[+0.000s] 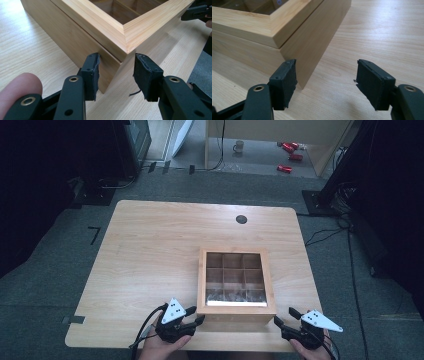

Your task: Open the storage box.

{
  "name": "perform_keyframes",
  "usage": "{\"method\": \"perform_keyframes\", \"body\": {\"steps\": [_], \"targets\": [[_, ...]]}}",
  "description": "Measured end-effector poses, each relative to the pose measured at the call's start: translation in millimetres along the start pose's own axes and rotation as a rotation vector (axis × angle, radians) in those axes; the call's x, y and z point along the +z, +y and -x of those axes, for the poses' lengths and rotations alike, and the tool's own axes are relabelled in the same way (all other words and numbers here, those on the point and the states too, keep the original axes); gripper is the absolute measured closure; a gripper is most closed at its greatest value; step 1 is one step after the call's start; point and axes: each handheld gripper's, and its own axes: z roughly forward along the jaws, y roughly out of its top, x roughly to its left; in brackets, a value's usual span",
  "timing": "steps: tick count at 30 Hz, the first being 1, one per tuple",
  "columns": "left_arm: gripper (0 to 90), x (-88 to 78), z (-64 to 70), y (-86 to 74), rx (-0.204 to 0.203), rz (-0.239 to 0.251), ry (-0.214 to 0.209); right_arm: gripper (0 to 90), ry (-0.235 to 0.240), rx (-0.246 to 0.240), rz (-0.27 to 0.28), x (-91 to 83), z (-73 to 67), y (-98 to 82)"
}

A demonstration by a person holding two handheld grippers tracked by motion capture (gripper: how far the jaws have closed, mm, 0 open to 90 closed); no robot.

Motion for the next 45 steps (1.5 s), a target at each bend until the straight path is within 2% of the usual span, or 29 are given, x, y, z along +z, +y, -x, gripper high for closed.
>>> {"method": "perform_keyframes", "body": {"steps": [1, 5, 7, 9, 11, 14, 21, 26, 29, 35, 39, 45], "targets": [[56.4, -0.3, -0.1, 0.2, 0.0, 0.002, -0.001, 32.8, 0.019, -0.006, 0.006, -2.2, 0.6, -0.2], [57.2, -1.5, -0.6, 1.6, 0.006, 0.006, -0.002, 32.8, 0.047, -0.012, 0.011, -4.6, 1.0, -0.8], [57.2, -1.6, -0.5, 1.7, 0.008, 0.005, -0.001, 33.4, 0.041, -0.024, 0.021, -5.2, 0.2, -0.7], [57.2, -1.9, 0.0, 2.1, 0.015, 0.006, 0.003, 34.3, 0.041, -0.015, 0.036, -5.9, 0.4, 0.3], [57.3, -2.3, 0.5, 2.9, 0.021, 0.007, 0.008, 34.6, 0.07, 0.005, 0.061, -8.4, 2.2, 2.0], [57.3, -2.4, 0.7, 3.1, 0.023, 0.008, 0.008, 34.6, 0.088, 0.006, 0.069, -10.0, 1.9, 2.4], [57.2, -3.4, 0.3, 4.4, 0.02, 0.011, 0.002, 34.6, 0.136, -0.028, 0.082, -11.3, -4.7, 4.1], [57.1, -3.6, -0.4, 5.0, 0.017, 0.012, -0.002, 38.0, 0.119, -0.034, 0.095, -9.3, -9.5, 8.2], [56.9, -3.6, -0.8, 5.3, 0.015, 0.011, -0.005, 41.8, 0.146, -0.036, 0.117, -8.8, -13.4, 13.0], [56.8, -3.7, -1.0, 5.4, 0.013, 0.011, -0.007, 48.6, 0.173, -0.048, 0.101, -5.4, -19.0, 14.0], [56.5, -3.8, -0.9, 5.8, 0.011, 0.009, -0.007, 49.6, 0.18, -0.056, 0.107, -3.9, -21.7, 14.9], [56.5, -4.3, -1.5, 6.9, 0.011, 0.014, -0.012, 51.0, 0.161, -0.074, 0.088, -0.3, -22.4, 11.8]]}}
